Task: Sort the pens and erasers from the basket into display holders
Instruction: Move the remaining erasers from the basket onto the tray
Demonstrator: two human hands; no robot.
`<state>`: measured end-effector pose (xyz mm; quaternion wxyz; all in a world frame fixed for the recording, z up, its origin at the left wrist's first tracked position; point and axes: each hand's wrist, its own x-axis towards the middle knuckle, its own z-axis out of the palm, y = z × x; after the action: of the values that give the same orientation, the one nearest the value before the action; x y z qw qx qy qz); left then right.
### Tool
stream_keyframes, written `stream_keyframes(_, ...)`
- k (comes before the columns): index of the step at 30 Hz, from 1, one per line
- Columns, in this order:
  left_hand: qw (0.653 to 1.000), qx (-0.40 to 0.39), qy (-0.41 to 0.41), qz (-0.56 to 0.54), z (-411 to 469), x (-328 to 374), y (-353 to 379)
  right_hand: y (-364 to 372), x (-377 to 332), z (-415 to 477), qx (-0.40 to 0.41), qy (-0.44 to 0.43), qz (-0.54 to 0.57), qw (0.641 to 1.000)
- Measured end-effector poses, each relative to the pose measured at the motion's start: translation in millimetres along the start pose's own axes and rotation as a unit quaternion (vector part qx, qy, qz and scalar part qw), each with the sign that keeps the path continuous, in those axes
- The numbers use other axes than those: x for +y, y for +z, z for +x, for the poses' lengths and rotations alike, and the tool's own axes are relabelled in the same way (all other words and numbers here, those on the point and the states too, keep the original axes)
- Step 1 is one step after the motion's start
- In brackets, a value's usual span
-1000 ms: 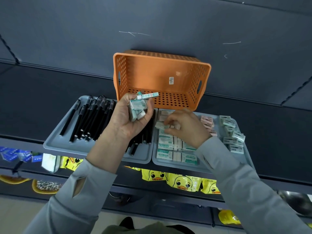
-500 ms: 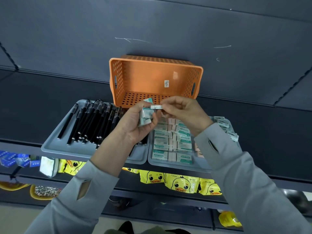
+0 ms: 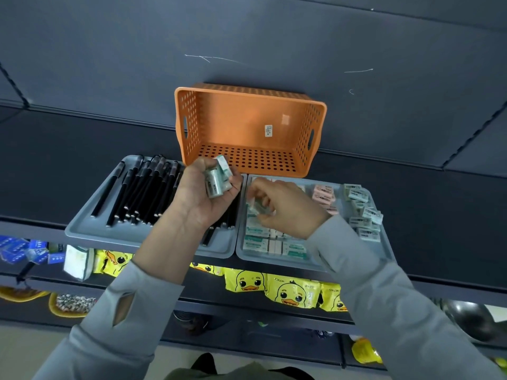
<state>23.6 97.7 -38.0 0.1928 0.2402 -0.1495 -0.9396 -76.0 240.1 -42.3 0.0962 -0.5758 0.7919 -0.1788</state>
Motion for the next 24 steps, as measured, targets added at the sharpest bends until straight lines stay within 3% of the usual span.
stream_keyframes(5,1.000,-0.006,-0.022,-0.013,-6.0,-0.1,-4.2,12.0,9.9,-2.7,0.015,-0.021,0.003,1.000)
stream_keyframes(9,0.999,0.009,-0.002,0.052,-9.3,-7.1,-3.5,6.3,14.9,-2.3,0.038,0.003,0.014,0.999)
stream_keyframes(11,0.988,0.027,0.039,0.150,-10.5,-15.3,1.5,-3.0,7.1,-1.5,0.100,0.020,0.130,0.986)
stream_keyframes(13,0.954,0.047,0.107,0.276,-7.8,-24.9,5.6,-12.0,-3.1,-0.2,0.119,0.049,0.305,0.944)
stream_keyframes(16,0.903,0.047,0.194,0.380,-1.2,-34.1,11.6,-16.8,-6.7,2.3,0.149,0.051,0.365,0.918)
stream_keyframes(19,0.898,0.069,0.222,0.373,4.7,-32.3,15.5,-20.6,9.6,-2.2,0.178,0.104,0.407,0.890)
stream_keyframes(22,0.917,0.085,0.198,0.334,7.6,-23.7,14.4,-27.3,24.8,-16.0,0.174,0.148,0.448,0.864)
stream_keyframes(24,0.931,0.081,0.172,0.312,8.6,-20.7,13.3,-29.3,34.4,-25.3,0.165,0.158,0.444,0.866)
